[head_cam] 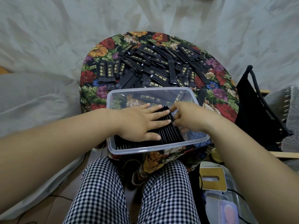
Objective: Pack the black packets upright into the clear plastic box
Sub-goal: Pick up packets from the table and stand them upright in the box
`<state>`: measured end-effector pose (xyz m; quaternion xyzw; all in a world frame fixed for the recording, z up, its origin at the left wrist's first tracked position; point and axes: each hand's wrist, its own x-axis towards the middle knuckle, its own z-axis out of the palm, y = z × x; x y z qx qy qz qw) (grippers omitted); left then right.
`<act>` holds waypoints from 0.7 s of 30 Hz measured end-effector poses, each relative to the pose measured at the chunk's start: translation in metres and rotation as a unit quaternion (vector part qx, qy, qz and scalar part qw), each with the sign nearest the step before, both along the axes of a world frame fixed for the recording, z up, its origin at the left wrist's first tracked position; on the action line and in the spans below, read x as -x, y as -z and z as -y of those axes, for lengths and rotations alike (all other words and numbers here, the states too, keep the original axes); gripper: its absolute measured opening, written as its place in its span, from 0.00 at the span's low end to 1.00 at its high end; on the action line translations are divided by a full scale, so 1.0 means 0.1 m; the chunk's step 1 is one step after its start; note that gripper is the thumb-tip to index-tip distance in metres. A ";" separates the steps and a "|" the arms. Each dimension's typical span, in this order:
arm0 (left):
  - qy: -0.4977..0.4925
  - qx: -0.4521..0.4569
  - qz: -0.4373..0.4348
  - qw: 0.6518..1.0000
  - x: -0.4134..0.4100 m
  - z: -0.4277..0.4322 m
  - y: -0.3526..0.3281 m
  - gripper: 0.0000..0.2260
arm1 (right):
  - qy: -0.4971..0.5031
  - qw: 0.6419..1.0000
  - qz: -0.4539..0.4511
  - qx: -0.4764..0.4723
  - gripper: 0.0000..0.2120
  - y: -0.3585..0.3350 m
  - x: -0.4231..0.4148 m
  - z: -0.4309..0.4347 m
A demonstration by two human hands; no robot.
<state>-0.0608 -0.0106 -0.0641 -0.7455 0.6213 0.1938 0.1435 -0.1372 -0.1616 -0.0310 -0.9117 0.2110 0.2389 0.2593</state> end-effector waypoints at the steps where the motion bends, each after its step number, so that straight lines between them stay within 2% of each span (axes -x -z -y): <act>1: -0.001 0.004 -0.008 1.000 0.00 0.01 0.00 0.27 | 0.006 1.000 -0.004 -0.008 0.19 0.00 0.00 0.00; 9: -0.009 0.038 -0.035 0.999 -0.04 0.00 0.03 0.27 | 0.045 0.995 -0.023 -0.083 0.14 0.01 -0.03 0.01; 12: -0.013 0.049 -0.032 0.998 -0.04 0.03 0.02 0.28 | 0.046 0.994 -0.020 -0.095 0.17 0.00 -0.03 0.02; 17: -0.016 0.083 -0.035 0.996 -0.04 0.09 0.00 0.28 | 0.034 0.997 -0.014 -0.068 0.25 -0.02 -0.01 0.03; 21: 0.004 0.117 -0.018 0.993 -0.05 0.15 -0.03 0.25 | -0.018 0.999 -0.034 0.010 0.20 -0.07 0.03 -0.01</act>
